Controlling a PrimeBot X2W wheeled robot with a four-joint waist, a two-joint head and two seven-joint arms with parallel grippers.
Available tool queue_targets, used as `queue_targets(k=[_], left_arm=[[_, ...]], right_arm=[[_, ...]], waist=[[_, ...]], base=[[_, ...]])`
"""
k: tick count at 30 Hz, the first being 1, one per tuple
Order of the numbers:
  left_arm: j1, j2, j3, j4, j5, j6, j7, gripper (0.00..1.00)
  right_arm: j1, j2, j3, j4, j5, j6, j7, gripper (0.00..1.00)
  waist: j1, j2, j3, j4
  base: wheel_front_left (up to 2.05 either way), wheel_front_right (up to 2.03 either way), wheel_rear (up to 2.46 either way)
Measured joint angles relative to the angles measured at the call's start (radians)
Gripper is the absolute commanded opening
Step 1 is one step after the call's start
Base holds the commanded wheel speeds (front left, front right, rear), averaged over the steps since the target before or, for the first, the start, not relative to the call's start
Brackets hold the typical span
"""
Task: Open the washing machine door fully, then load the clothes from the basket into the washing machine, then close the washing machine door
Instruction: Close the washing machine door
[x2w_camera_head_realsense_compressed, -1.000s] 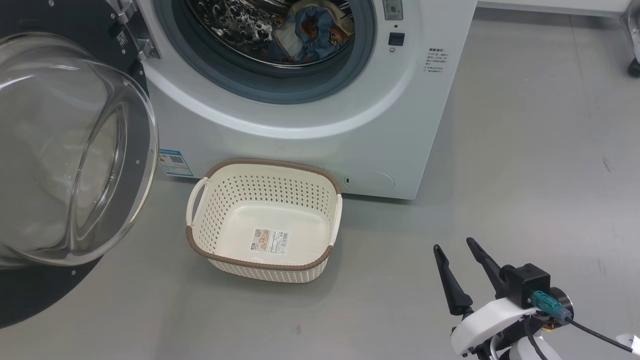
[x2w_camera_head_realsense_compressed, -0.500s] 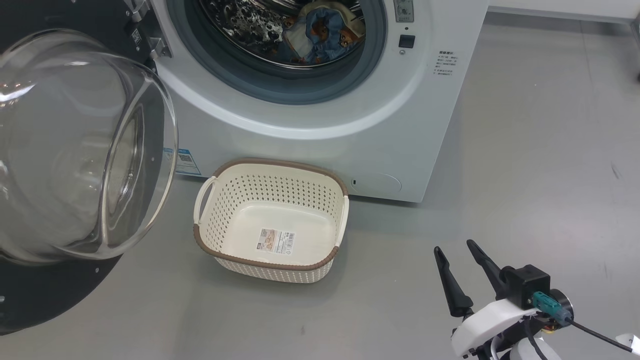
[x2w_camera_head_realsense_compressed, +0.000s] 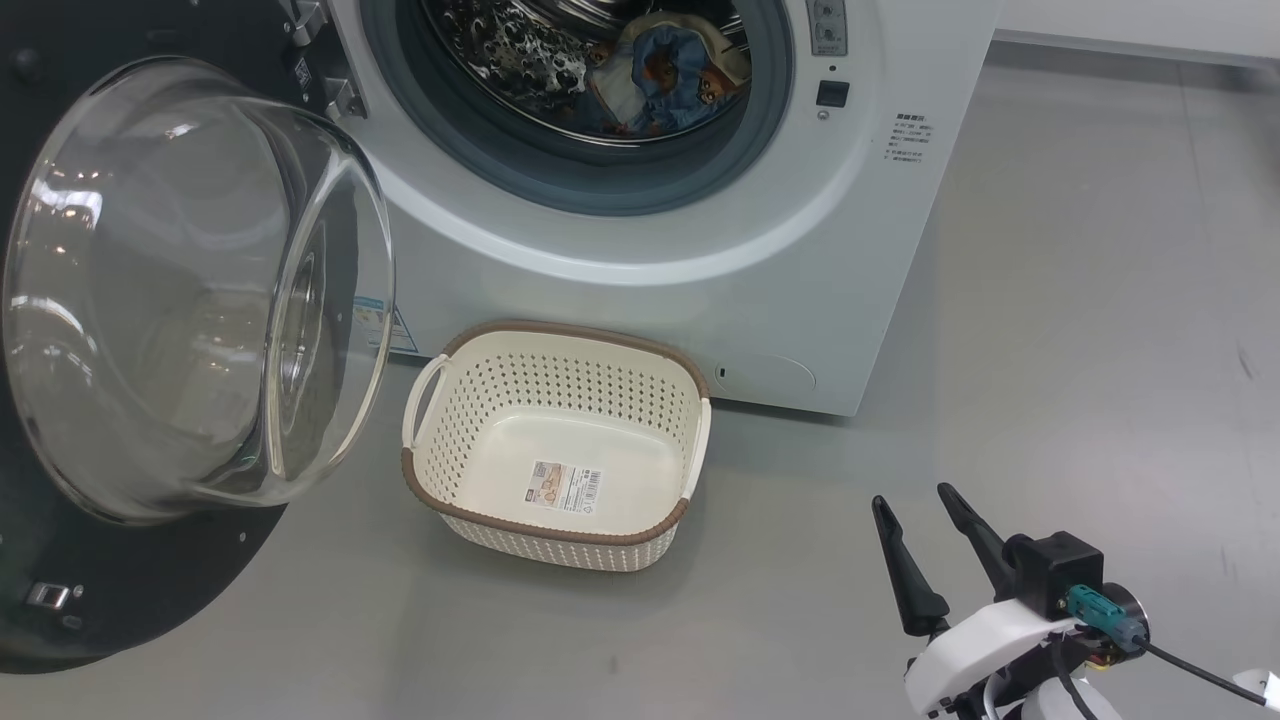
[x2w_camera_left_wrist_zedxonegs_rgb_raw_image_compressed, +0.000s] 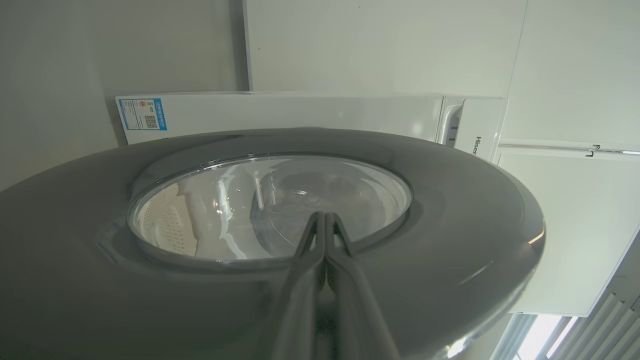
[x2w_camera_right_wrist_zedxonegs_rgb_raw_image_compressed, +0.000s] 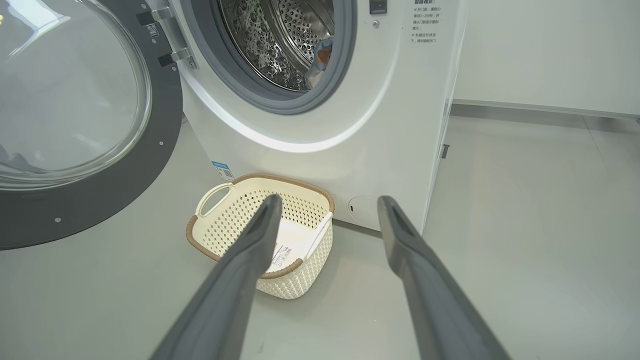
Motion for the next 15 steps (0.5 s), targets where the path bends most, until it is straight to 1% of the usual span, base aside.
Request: queue_targets(k=[7, 15], left_arm=[[0.015, -0.021, 0.0, -0.05, -0.051, -0.001, 0.061, 0.0], [0.072, -0.054, -0.016, -0.096, -0.057, -0.005, 0.107, 0.0]], right_arm=[[0.0, 0.003, 0.002, 0.005, 0.007, 0.0, 0.0, 1.0], [0.006, 0.005, 0.006, 0.014, 0.011, 0.0, 0.0, 1.0]], waist=[[0.0, 0.0, -0.006, 0.009], [0.0, 0.0, -0.032, 0.005]], base=[[0.0, 0.0, 0.0], [0.0, 0.0, 0.0]])
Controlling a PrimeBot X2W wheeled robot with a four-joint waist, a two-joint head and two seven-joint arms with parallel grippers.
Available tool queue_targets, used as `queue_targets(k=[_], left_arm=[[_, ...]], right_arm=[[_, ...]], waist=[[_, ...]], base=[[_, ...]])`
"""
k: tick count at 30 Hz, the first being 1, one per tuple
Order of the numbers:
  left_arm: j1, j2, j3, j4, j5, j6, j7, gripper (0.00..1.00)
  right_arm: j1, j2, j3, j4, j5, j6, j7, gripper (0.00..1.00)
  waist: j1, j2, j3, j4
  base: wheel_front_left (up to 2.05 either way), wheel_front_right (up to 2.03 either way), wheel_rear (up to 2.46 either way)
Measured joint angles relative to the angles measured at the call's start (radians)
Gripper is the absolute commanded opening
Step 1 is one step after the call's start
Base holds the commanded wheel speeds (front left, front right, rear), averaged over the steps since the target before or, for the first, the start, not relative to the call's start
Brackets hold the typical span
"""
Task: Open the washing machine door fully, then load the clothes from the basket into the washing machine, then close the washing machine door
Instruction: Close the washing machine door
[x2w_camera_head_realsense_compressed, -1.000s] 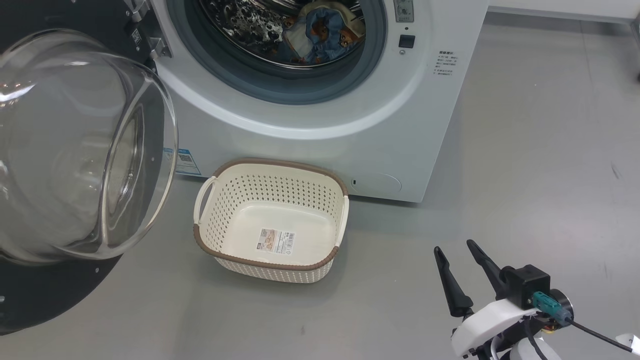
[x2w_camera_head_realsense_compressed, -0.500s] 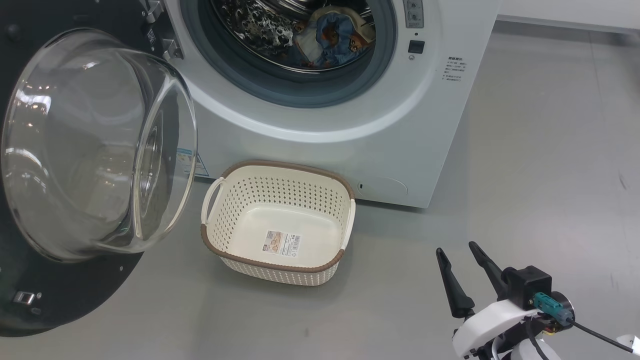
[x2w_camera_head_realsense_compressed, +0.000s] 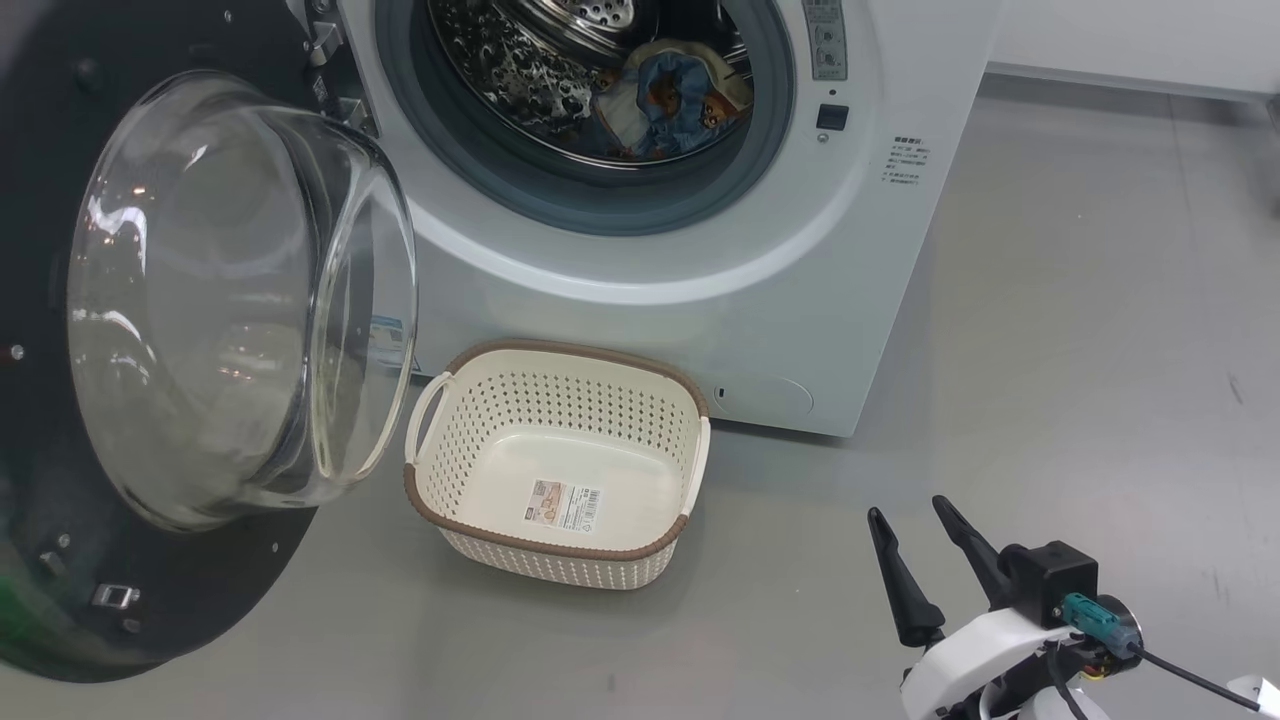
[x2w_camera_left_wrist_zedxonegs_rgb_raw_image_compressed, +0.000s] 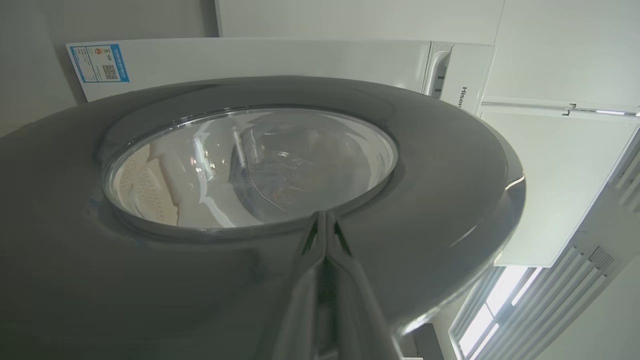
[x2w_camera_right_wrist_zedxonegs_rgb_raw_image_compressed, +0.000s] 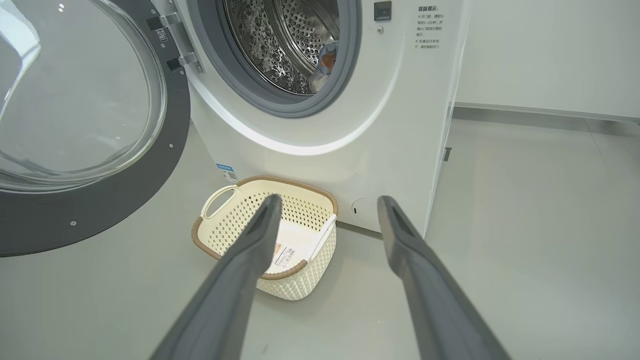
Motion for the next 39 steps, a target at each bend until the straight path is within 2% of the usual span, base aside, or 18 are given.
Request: queue_targets(k=[14, 26, 34, 39], left_arm=[[0.072, -0.114, -0.063, -0.134, -0.028, -0.037, 0.077, 0.0], [0.134, -0.193, -0.122, -0.281, -0.047, -0.067, 0.116, 0.0], [0.145, -0.285, -0.181, -0.361, -0.04, -0.083, 0.097, 0.0], [0.145, -0.292, -0.192, -0.393, 0.015, -0.092, 0.042, 0.0]], right_arm=[[0.006, 0.003, 0.016, 0.01, 0.007, 0.0, 0.0, 1.0], [0.006, 0.004, 0.021, 0.009, 0.007, 0.001, 0.0, 1.0], [0.004, 0.005, 0.024, 0.005, 0.007, 0.001, 0.0, 1.0], [0.0, 0.006, 0.026, 0.0, 0.007, 0.0, 0.0, 1.0]], waist=[[0.0, 0.0, -0.027, -0.041], [0.0, 0.0, -0.013, -0.112], [0.0, 0.0, 0.006, -0.174], [0.0, 0.0, 0.021, -0.218]], base=[[0.0, 0.0, 0.0], [0.0, 0.0, 0.0], [0.0, 0.0, 0.0], [0.0, 0.0, 0.0]])
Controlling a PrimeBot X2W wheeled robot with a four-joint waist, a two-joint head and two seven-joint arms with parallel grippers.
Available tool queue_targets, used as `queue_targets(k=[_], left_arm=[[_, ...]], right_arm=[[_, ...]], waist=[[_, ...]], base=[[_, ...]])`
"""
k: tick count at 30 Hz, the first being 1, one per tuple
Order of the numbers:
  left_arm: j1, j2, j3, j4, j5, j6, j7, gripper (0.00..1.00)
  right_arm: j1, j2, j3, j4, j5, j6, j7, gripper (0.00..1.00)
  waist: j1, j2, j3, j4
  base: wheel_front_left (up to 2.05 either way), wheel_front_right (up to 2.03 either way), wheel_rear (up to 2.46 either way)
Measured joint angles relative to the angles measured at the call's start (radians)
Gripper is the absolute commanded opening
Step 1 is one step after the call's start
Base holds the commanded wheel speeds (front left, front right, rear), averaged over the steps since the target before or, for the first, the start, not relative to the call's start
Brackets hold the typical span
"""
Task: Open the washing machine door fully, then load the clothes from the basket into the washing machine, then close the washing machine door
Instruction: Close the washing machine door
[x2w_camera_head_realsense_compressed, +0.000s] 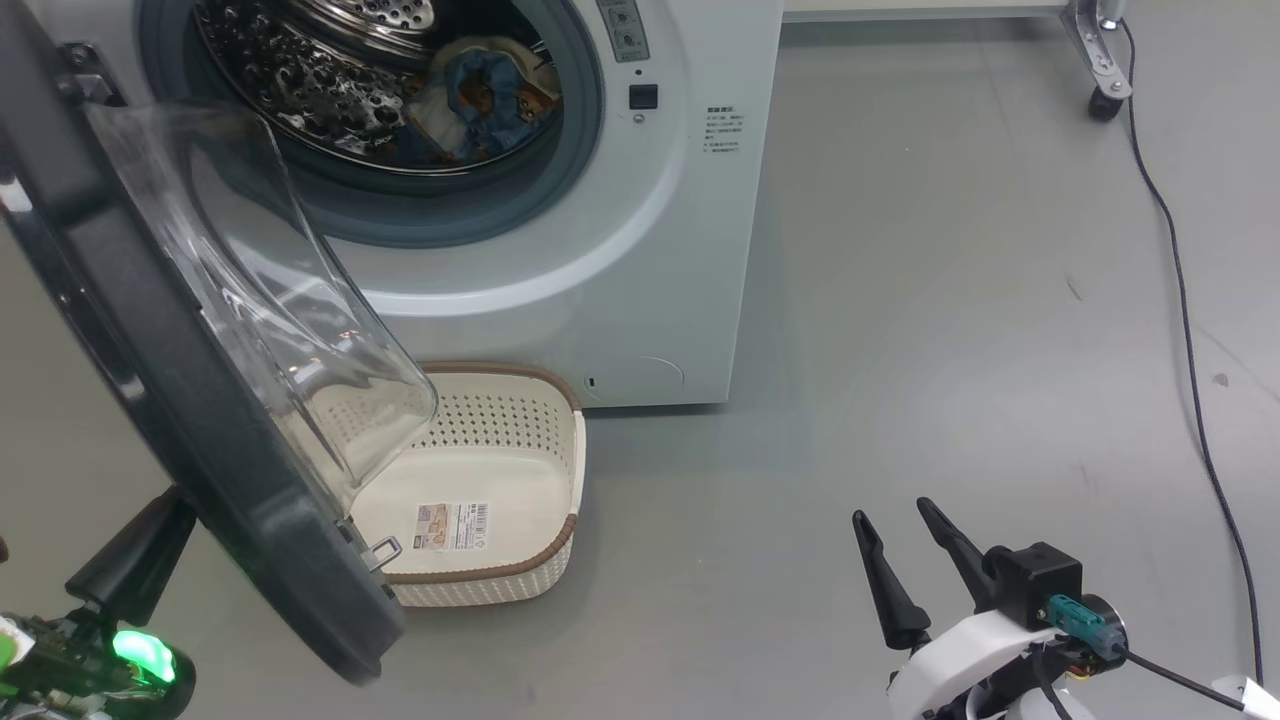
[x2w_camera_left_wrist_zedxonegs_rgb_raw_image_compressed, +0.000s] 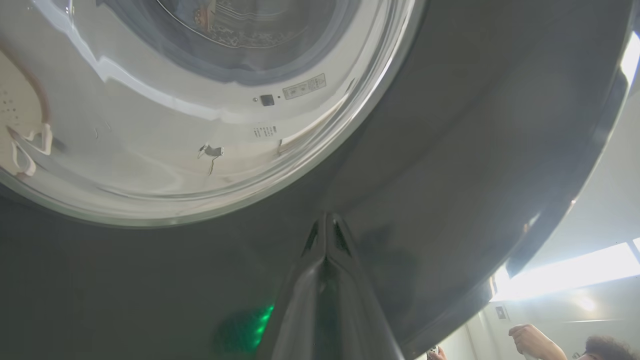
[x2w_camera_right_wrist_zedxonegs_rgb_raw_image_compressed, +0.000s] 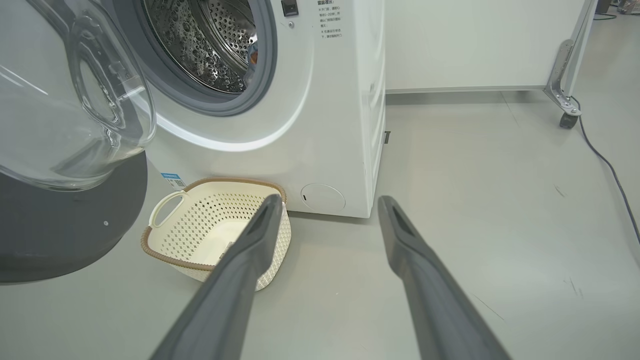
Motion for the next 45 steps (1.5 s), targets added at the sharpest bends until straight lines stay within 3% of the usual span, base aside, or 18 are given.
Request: queue_targets(k=[13, 21, 32, 45], left_arm=[[-0.025, -0.007, -0.096, -0.04, -0.012, 0.0, -0.07, 0.0], [-0.087, -0.007, -0.145, -0.052, 0.042, -0.001, -0.184, 0.0], [-0.202, -0.006, -0.198, 0.024, 0.051, 0.01, -0.435, 0.0], [-0.284, -0.009, -0.3, 0.135, 0.04, 0.002, -0.577, 0.0]], right_arm=[[-0.025, 0.002, 0.01, -0.016, 0.0, -0.001, 0.0, 1.0], [-0.034, 0.003, 0.012, -0.027, 0.0, -0.001, 0.0, 1.0], [-0.067, 0.005, 0.015, -0.046, 0.009, -0.004, 0.0, 1.0], [-0.084, 0.009, -0.003, -0.048, 0.02, -0.027, 0.0, 1.0]], waist=[[0.0, 0.0, 0.049, -0.111], [0.0, 0.0, 0.093, -0.176], [0.0, 0.0, 0.167, -0.241], [0.0, 0.0, 0.189, -0.26]], base=[[0.0, 0.0, 0.0], [0.0, 0.0, 0.0], [0.0, 0.0, 0.0], [0.0, 0.0, 0.0]])
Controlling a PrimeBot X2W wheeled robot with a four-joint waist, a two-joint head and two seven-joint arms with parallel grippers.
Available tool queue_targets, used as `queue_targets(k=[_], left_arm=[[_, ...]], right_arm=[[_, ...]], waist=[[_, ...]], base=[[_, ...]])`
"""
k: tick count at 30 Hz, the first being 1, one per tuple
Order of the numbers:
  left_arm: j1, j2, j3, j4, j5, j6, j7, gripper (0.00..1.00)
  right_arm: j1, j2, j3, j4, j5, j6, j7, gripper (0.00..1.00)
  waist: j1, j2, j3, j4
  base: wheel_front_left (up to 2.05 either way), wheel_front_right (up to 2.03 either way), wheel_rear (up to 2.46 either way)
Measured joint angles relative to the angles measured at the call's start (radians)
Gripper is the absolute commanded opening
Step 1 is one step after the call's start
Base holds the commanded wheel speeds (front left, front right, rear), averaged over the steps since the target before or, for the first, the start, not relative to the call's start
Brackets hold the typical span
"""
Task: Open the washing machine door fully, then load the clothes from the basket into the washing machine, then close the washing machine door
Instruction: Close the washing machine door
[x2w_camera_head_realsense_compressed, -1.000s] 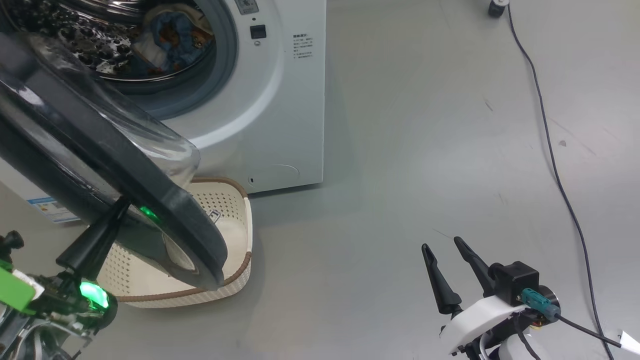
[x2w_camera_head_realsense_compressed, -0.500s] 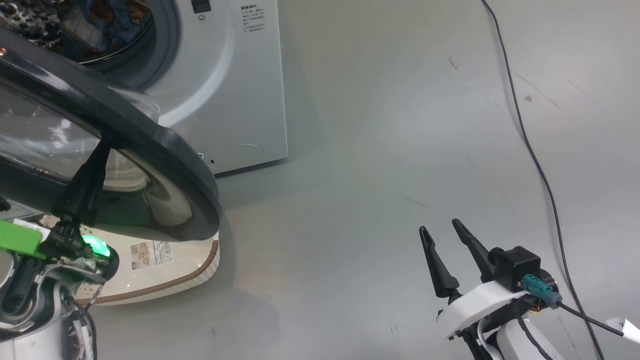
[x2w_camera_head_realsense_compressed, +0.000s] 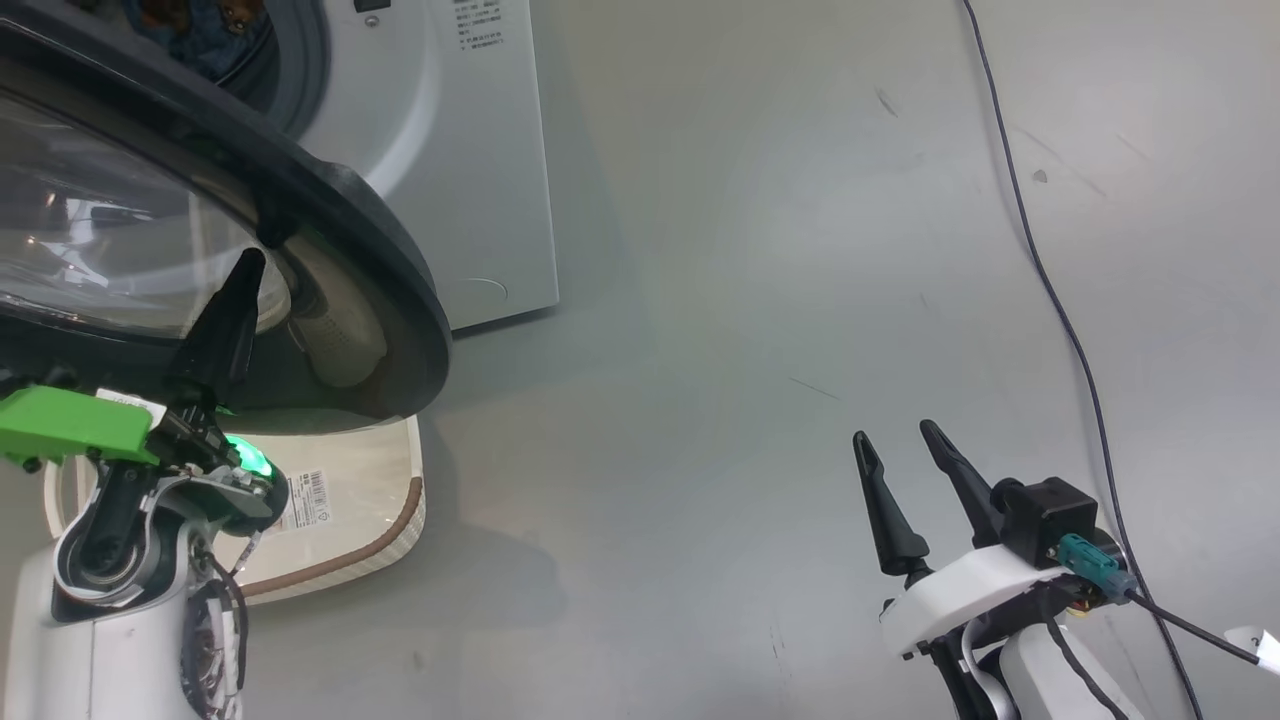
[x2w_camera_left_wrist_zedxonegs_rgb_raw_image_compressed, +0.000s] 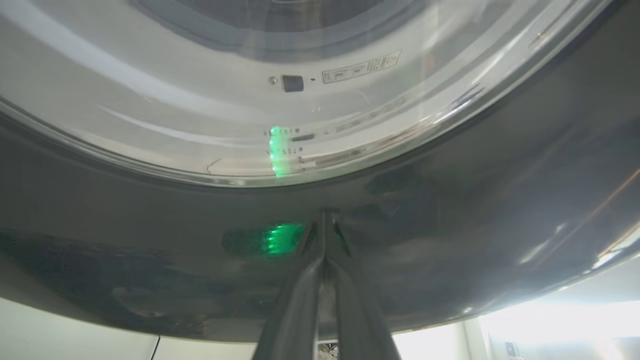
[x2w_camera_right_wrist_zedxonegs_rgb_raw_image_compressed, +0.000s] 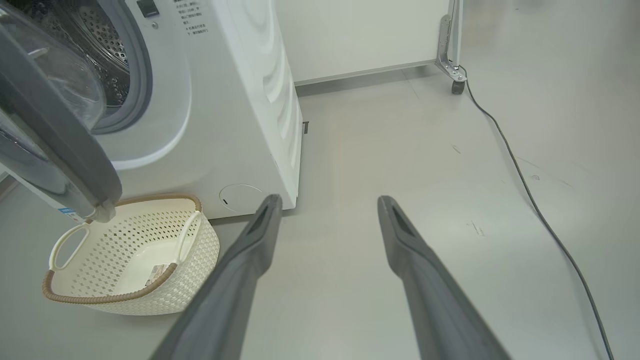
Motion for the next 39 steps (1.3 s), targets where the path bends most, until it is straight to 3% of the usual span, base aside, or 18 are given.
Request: queue_targets(k=[17, 34, 35, 36, 37, 39], left_arm=[[0.111, 0.0, 0.004, 0.104, -0.003, -0.015, -0.185, 0.0], [0.3, 0.0, 0.04, 0.011, 0.016, -0.016, -0.346, 0.0], [0.312, 0.001, 0.045, 0.002, 0.016, -0.016, -0.356, 0.21], [0.324, 0.001, 0.051, -0.006, 0.017, -0.016, -0.362, 0.49], [0.338, 0.001, 0.054, -0.016, 0.026, -0.016, -0.371, 1.0], [0.367, 0.001, 0.058, -0.033, 0.032, -0.016, -0.389, 1.0]], right_arm=[[0.045, 0.0, -0.045, 0.034, 0.015, 0.001, 0.0, 1.0], [0.104, 0.003, -0.067, 0.035, 0.023, 0.006, 0.0, 1.0], [0.104, 0.003, -0.067, 0.035, 0.023, 0.007, 0.0, 1.0], [0.104, 0.004, -0.065, 0.035, 0.023, 0.01, 0.0, 1.0], [0.105, 0.004, -0.064, 0.034, 0.023, 0.01, 0.0, 1.0], [0.105, 0.004, -0.063, 0.034, 0.023, 0.01, 0.0, 1.0]], waist=[[0.0, 0.0, -0.145, 0.076], [-0.0001, 0.0, -0.247, 0.194], [-0.0001, 0.0, -0.251, 0.198], [-0.0001, 0.0, -0.255, 0.202], [0.0, 0.0, -0.258, 0.205], [-0.0001, 0.0, -0.263, 0.209]], base=[[0.0, 0.0, 0.0], [0.0, 0.0, 0.0], [0.0, 0.0, 0.0], [0.0, 0.0, 0.0], [0.0, 0.0, 0.0], [0.0, 0.0, 0.0]])
